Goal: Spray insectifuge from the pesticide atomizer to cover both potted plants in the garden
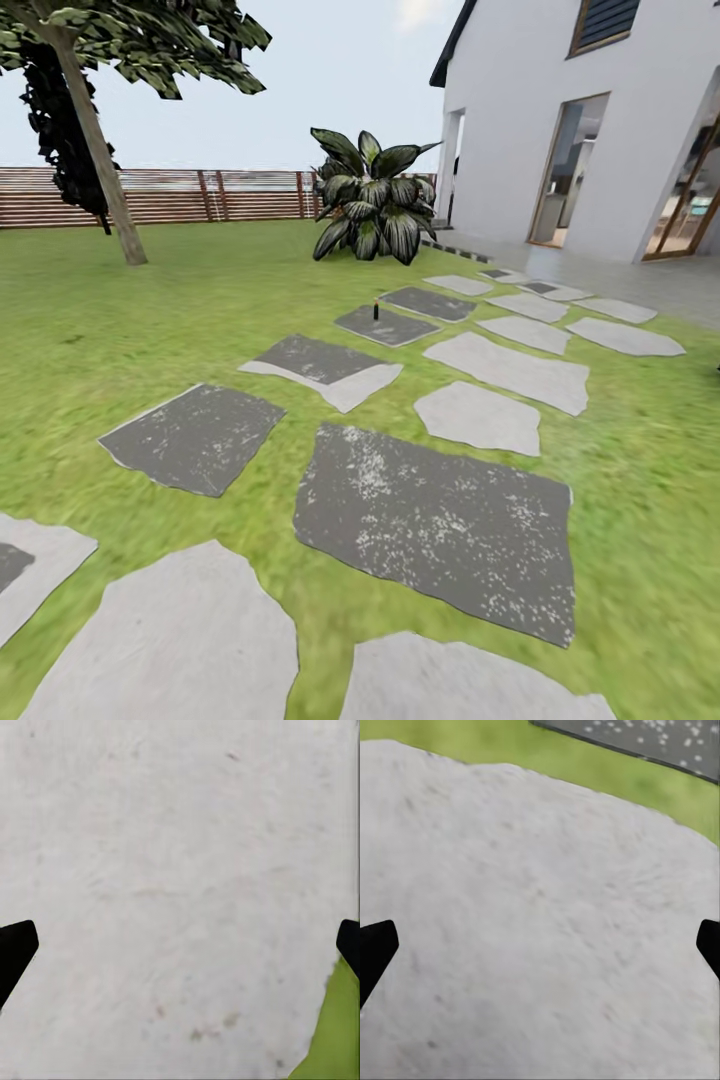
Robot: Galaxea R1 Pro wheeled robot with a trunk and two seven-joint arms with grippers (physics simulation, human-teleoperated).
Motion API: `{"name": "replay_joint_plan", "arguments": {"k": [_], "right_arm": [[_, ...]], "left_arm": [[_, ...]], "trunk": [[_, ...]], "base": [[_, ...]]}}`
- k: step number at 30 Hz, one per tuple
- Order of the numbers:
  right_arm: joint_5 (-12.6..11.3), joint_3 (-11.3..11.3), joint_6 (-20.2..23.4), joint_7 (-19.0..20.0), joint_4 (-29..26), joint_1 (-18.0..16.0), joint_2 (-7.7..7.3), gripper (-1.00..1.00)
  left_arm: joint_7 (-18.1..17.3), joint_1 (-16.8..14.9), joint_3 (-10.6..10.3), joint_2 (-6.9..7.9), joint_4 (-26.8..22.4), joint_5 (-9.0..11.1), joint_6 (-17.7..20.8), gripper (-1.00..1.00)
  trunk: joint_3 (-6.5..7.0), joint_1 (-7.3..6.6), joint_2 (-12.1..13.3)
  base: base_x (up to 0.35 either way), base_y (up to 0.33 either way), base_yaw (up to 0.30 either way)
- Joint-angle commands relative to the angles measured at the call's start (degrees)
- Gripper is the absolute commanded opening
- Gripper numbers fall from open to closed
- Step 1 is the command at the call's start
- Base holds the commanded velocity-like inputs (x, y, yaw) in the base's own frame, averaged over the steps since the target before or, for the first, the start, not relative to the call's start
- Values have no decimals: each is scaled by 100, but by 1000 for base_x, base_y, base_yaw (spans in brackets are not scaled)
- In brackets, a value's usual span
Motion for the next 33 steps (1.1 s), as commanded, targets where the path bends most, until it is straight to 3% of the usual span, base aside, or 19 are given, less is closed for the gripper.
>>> {"name": "replay_joint_plan", "arguments": {"k": [1,33], "right_arm": [[2,2,-17,-2,5,-2,-1,100],[11,11,-17,-2,10,-2,-1,100]], "left_arm": [[-2,-3,6,0,5,9,-19,100],[-3,-3,6,-13,5,9,-19,100]], "trunk": [[-5,2,-1],[-5,2,-1]], "base": [[339,0,0],[339,0,0]]}}
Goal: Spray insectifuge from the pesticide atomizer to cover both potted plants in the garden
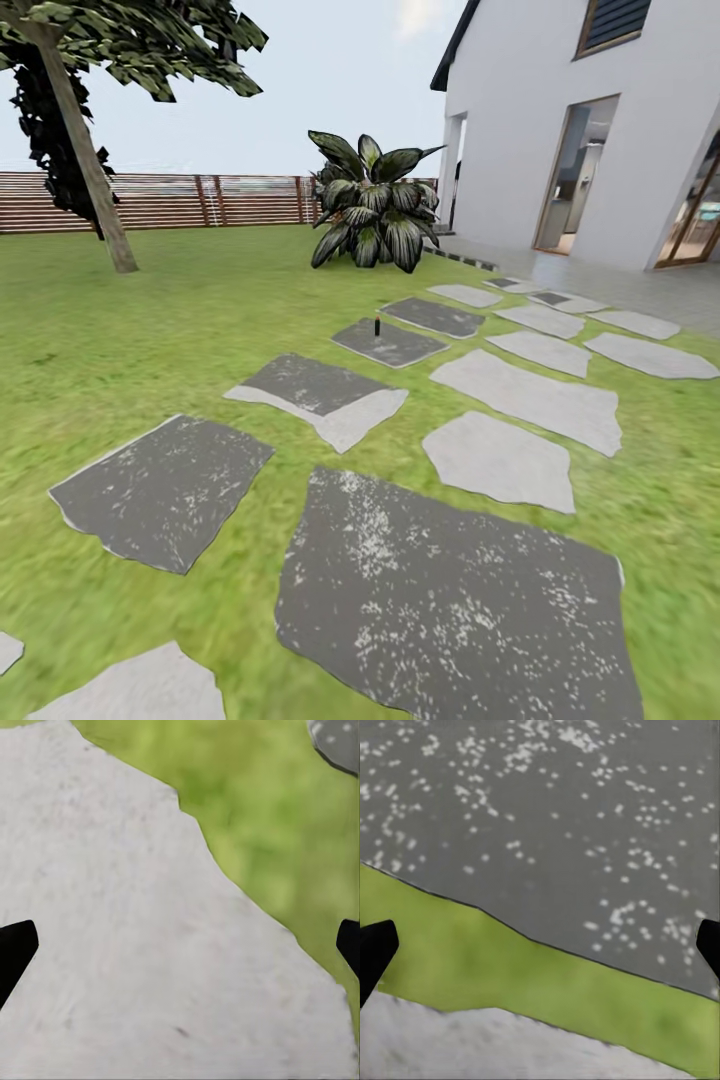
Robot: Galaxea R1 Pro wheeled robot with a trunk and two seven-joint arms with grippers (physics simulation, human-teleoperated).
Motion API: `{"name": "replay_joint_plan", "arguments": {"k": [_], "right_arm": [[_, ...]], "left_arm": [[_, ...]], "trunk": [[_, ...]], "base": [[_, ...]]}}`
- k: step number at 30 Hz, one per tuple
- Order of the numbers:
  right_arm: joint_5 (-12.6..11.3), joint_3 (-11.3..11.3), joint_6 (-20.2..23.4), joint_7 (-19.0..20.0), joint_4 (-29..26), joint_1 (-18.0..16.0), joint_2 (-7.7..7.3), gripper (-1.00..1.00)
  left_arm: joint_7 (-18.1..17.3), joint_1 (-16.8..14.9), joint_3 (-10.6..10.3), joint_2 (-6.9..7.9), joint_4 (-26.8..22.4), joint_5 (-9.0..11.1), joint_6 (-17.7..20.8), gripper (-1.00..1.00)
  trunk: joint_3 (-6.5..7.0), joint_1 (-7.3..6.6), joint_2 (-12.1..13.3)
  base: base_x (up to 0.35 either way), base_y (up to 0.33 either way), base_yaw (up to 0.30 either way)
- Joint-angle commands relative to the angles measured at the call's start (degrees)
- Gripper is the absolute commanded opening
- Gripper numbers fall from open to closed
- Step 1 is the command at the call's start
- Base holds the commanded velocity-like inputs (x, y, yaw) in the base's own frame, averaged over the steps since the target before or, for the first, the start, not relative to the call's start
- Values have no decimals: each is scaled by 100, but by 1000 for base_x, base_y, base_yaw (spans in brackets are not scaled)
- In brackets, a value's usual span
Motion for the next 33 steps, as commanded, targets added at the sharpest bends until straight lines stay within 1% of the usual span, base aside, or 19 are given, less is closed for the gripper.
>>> {"name": "replay_joint_plan", "arguments": {"k": [1,33], "right_arm": [[0,2,-17,-2,4,-2,-1,100],[-6,2,-17,-2,83,-2,-1,100]], "left_arm": [[-1,-3,6,2,5,9,-19,100],[-2,-3,6,3,5,9,-19,100]], "trunk": [[-5,2,-1],[-5,2,-1]], "base": [[339,0,0],[339,0,0]]}}
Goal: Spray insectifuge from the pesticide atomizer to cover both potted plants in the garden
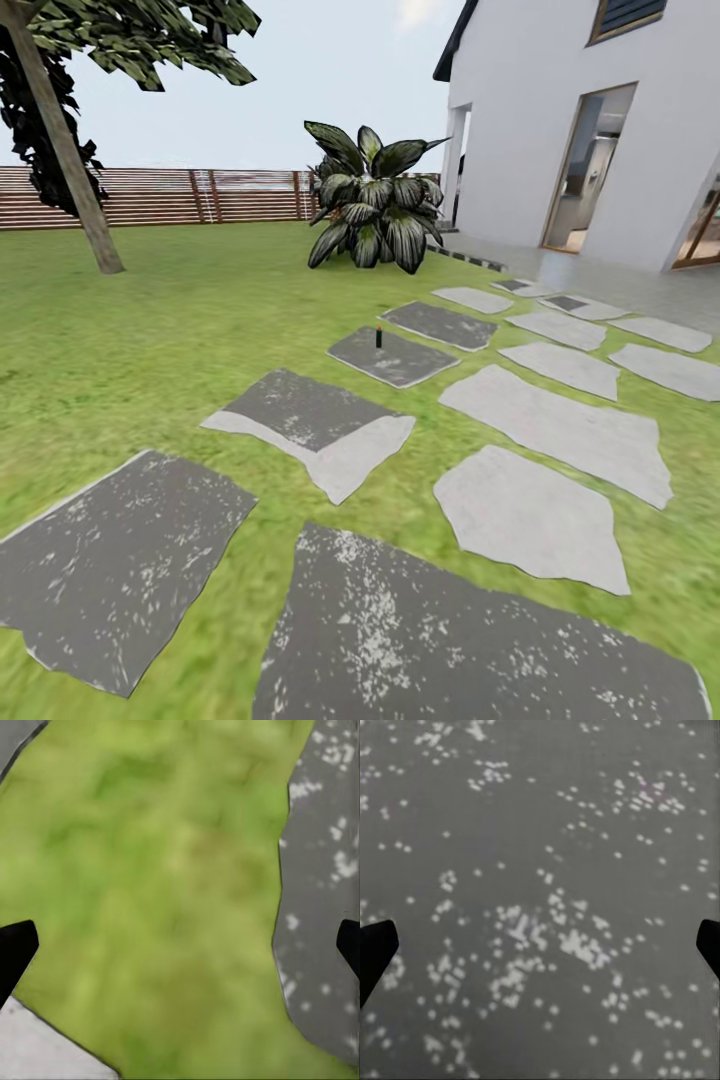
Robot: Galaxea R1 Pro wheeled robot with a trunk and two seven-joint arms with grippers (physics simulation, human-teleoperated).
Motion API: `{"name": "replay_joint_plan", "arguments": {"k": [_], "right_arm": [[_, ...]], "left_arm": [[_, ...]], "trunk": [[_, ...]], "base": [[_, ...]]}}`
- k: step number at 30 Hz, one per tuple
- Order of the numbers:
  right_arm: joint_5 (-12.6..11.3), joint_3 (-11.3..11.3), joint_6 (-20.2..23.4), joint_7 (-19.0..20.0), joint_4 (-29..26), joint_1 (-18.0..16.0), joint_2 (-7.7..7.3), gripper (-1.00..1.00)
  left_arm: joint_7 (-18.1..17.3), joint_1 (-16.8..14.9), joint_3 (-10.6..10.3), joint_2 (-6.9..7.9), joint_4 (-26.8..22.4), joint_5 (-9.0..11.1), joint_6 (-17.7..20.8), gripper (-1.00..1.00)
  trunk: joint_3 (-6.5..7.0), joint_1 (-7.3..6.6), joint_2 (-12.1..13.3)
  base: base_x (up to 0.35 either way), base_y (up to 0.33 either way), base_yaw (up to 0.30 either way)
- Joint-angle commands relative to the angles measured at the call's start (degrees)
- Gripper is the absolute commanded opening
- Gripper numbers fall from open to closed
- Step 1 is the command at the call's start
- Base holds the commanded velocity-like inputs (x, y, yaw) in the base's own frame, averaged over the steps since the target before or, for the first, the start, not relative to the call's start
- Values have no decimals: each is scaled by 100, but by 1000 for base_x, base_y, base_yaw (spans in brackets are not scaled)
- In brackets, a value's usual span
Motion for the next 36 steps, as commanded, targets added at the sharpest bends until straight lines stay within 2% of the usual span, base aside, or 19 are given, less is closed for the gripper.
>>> {"name": "replay_joint_plan", "arguments": {"k": [1,36], "right_arm": [[2,3,-17,-2,2,-2,-1,100],[2,3,-17,-2,3,-2,-1,100]], "left_arm": [[-2,-3,6,0,5,9,-19,100],[-2,-3,6,-7,5,9,-19,100]], "trunk": [[-5,2,-1],[-5,2,-1]], "base": [[339,0,0],[339,0,0]]}}
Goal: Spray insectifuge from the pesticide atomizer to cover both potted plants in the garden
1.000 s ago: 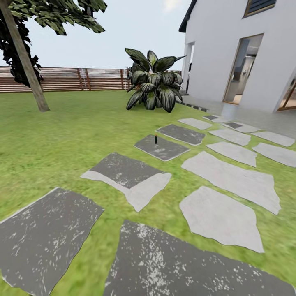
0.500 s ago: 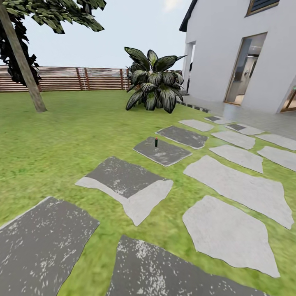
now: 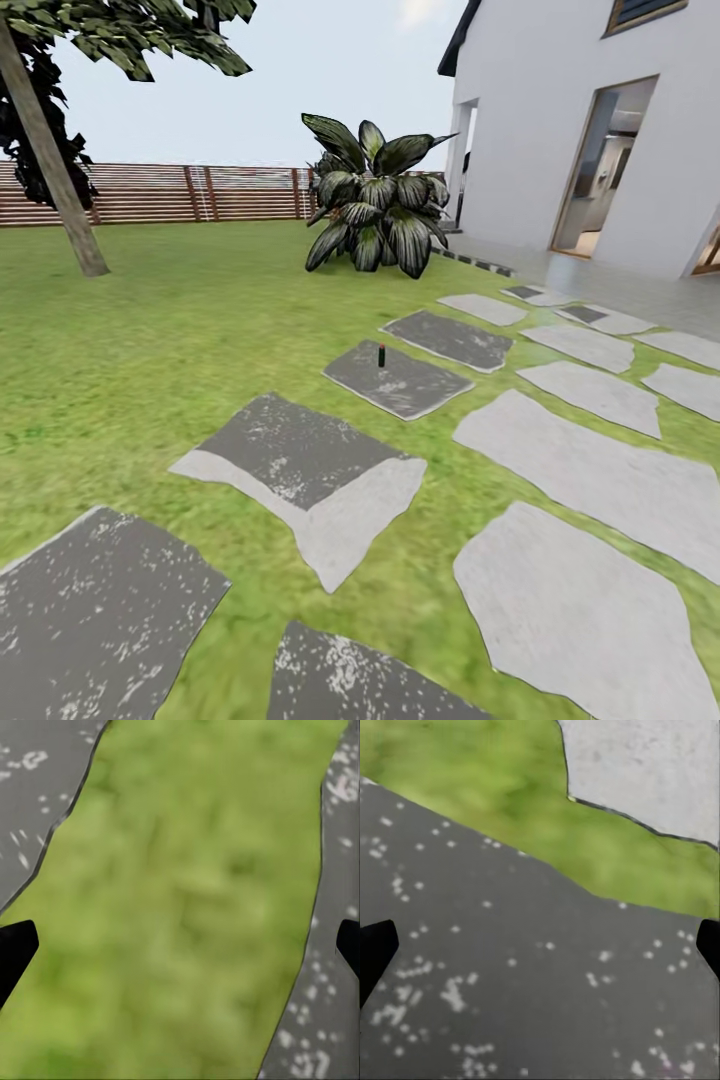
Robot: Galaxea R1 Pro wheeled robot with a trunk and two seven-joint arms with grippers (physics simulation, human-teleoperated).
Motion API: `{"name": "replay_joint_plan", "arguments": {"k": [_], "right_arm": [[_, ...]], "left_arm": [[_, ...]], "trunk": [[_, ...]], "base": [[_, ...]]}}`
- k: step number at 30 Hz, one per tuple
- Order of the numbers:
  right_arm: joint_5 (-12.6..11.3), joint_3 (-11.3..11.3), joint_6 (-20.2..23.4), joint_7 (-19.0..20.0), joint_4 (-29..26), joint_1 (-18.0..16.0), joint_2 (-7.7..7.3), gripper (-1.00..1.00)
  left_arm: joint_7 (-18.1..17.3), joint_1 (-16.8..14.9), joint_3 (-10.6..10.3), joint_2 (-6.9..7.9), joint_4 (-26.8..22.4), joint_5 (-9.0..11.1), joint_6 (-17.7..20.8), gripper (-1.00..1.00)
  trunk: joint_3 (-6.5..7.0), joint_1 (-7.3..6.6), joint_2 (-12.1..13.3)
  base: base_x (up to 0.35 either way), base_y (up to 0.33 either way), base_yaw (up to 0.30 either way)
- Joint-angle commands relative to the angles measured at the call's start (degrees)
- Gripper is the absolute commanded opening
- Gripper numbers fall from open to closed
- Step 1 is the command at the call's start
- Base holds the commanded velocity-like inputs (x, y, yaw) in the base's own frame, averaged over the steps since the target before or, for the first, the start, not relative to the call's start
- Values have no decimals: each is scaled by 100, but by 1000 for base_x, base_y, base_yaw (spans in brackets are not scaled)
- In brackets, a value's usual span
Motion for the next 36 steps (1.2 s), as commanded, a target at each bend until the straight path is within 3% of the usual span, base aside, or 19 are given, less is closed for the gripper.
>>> {"name": "replay_joint_plan", "arguments": {"k": [1,36], "right_arm": [[2,2,-17,-2,2,-2,-1,100],[-4,2,-17,-2,1,-2,-1,100]], "left_arm": [[-2,-3,6,1,5,9,-19,100],[-2,-3,5,24,5,9,-15,100]], "trunk": [[-5,2,-2],[-5,2,-2]], "base": [[339,0,0],[336,-13,0]]}}
